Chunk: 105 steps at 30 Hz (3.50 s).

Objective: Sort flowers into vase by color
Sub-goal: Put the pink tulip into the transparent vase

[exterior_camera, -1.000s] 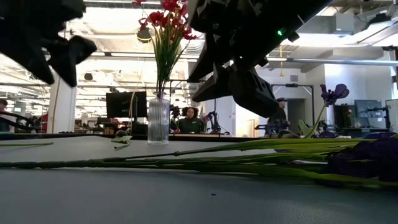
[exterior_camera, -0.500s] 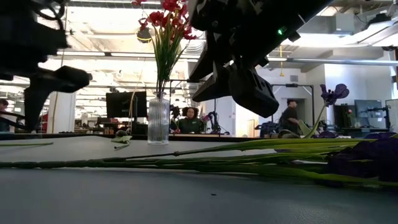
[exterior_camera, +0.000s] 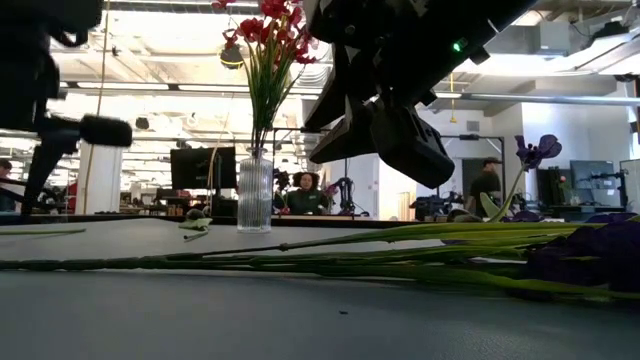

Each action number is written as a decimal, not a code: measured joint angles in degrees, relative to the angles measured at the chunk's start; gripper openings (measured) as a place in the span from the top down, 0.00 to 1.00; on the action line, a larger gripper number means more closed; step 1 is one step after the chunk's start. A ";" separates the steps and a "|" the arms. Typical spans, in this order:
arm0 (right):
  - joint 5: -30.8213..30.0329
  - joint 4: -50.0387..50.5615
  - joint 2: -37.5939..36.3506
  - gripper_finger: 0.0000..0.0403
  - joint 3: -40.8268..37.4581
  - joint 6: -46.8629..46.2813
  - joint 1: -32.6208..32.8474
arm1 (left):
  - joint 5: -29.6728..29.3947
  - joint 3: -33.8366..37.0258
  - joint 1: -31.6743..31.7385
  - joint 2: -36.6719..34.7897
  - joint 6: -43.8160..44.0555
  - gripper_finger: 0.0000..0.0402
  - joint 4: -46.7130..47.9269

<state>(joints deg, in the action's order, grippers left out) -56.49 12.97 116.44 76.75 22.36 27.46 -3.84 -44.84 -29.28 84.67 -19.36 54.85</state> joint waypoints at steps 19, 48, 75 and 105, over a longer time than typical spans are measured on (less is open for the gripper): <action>-0.02 0.28 0.00 0.47 0.00 0.01 1.17 | -1.67 -0.15 0.02 7.05 -3.93 0.87 1.08; -0.08 5.36 0.00 0.47 0.00 -10.44 2.69 | -22.64 -1.57 7.27 -38.12 -2.69 1.00 -13.84; 1.13 5.03 -0.01 0.47 0.00 -14.48 3.22 | -34.13 21.40 27.19 -59.98 6.32 1.00 -78.29; 1.12 6.30 0.00 0.47 0.00 -15.97 3.65 | -14.73 25.16 43.57 -40.52 19.07 1.00 -87.09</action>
<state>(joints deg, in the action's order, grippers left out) -55.37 19.27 116.44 76.75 6.39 31.11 -18.56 -19.68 14.30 44.15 -0.30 -32.23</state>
